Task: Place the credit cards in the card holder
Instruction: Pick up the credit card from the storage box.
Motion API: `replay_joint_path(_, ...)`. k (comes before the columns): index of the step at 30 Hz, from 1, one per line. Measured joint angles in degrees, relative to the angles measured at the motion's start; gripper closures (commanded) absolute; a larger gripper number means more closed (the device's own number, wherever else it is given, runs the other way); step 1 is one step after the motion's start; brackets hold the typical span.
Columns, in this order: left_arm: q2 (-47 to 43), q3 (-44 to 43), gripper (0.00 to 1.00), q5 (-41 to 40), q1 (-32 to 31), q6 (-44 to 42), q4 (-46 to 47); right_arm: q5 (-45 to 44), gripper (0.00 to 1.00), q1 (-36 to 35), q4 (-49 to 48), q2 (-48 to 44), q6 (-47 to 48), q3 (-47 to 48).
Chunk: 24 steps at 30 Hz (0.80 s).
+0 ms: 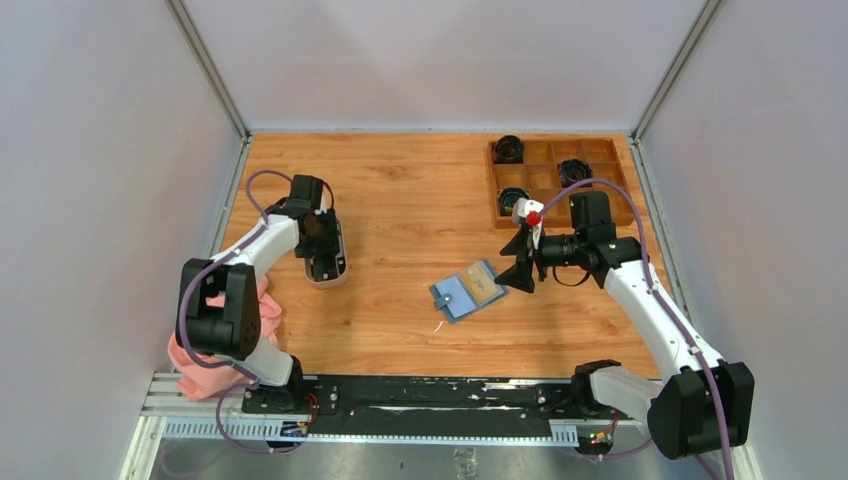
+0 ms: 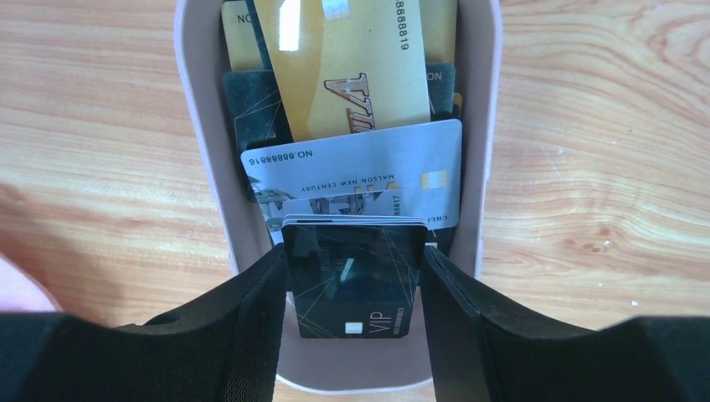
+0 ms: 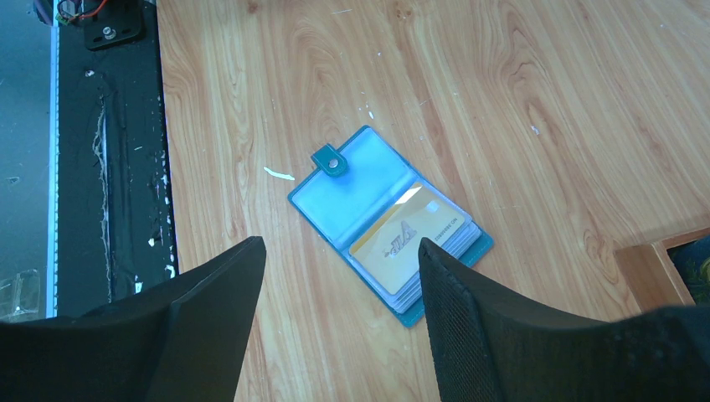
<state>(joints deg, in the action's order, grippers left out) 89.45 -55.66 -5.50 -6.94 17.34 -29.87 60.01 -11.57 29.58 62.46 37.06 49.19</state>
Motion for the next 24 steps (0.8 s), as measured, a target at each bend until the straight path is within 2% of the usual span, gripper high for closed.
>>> replay_joint_path(12, -3.9, 2.0, 0.52, 2.6, 2.5, 0.3, 2.6, 2.9, 0.3, -1.3, 0.0, 3.3, -0.6, 0.2)
replay_joint_path(18, -4.2, 3.0, 0.55, 6.3, 4.9, 0.9, 4.1, 3.2, 0.32, -10.2, -1.0, 12.5, -5.1, 8.0)
replay_joint_path(24, -5.4, 3.1, 0.62, 12.1, 8.9, 0.7, 7.1, 3.0, 0.38, -22.1, -4.1, 29.4, -13.0, 22.8)
